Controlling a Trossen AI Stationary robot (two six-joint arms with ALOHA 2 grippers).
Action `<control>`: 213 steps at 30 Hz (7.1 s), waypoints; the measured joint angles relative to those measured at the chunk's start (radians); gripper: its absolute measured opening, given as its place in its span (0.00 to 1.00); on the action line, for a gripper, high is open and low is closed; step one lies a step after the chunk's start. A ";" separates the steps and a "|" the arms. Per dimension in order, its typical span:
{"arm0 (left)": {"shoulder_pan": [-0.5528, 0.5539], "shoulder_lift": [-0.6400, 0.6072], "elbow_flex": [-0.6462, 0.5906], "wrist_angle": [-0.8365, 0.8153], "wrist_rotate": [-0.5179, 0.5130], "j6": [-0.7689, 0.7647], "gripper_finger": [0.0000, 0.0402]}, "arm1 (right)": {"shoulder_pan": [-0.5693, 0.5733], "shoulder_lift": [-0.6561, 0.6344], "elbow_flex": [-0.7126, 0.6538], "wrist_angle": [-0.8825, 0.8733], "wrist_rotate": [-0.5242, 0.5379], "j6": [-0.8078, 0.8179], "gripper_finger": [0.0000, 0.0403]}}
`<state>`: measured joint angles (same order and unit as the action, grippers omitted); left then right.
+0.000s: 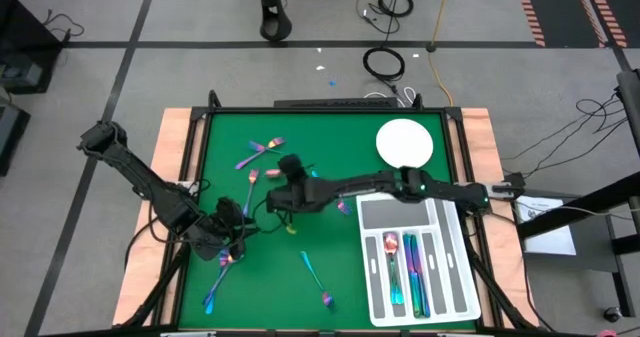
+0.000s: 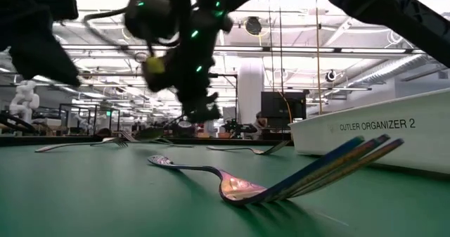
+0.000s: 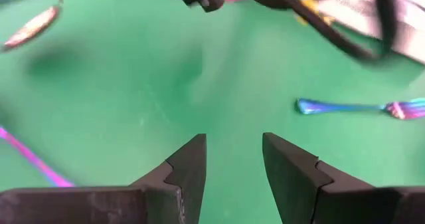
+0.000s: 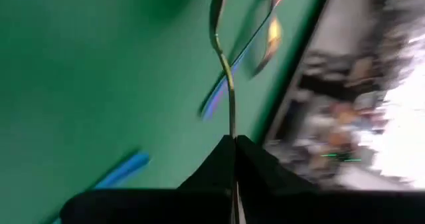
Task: Sort silverware
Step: Put the top spoon into the utensil organizer, then put the spoon into the utensil organizer
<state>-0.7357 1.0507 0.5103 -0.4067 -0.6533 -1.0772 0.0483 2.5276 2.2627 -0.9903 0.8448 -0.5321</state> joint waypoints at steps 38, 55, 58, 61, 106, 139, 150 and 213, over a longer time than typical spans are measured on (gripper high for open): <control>-0.131 -0.038 0.082 0.022 -0.271 0.158 0.37 | 0.428 -0.677 -0.359 -0.579 -0.363 1.346 0.00; -0.061 -0.038 0.088 0.294 -0.388 0.648 0.37 | 0.630 -0.733 -0.625 -0.580 -0.584 1.987 0.00; -0.027 -0.039 0.088 0.295 -0.400 0.663 0.37 | 0.642 -0.731 -0.625 -0.581 -0.627 2.029 0.00; 0.002 -0.040 0.088 0.295 -0.401 0.668 0.37 | 0.647 -0.716 -0.625 -0.581 -0.661 2.052 0.00; 0.166 -0.064 0.088 0.371 -0.301 0.832 0.37 | 0.639 -0.503 -0.625 -0.538 -0.903 2.091 0.03; 0.166 -0.064 0.088 0.373 -0.274 0.825 0.37 | 0.625 -0.510 -0.586 -0.447 -0.866 1.941 0.37; 0.161 -0.064 0.087 0.365 -0.157 0.748 0.37 | 0.603 -0.512 -0.402 -0.279 -0.508 1.621 0.37; -0.246 0.558 0.497 -0.531 0.536 -0.618 0.37 | 0.441 -0.627 -0.850 0.780 -0.742 0.550 0.37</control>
<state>-0.9821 1.6086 1.0077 -0.9373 -0.1175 -1.6948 0.4892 1.9003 1.4124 -0.2108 0.1024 0.0177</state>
